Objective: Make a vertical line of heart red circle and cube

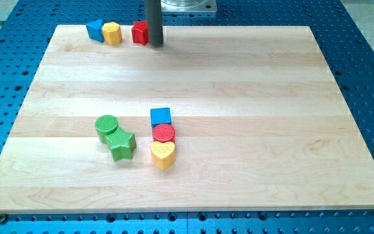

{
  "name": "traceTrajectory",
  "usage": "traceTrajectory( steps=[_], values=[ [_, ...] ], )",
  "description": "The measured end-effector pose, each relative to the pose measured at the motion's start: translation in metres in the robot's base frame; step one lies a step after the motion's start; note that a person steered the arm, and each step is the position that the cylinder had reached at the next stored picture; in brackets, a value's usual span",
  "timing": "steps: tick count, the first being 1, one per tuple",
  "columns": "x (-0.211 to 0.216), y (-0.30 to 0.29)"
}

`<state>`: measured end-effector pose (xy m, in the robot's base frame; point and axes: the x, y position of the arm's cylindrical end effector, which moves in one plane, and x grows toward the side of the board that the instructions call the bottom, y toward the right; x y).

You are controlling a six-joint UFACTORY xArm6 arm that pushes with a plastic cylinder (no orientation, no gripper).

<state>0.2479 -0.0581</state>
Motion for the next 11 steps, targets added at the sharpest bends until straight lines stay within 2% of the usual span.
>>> traceTrajectory(
  steps=[1,3,4,5,6,8,11],
  values=[
    [0.041,0.038],
    [0.218,0.072],
    [0.279,0.116],
    [0.348,0.069],
    [0.342,0.031],
    [0.253,0.033],
    [0.155,0.022]
  ],
)
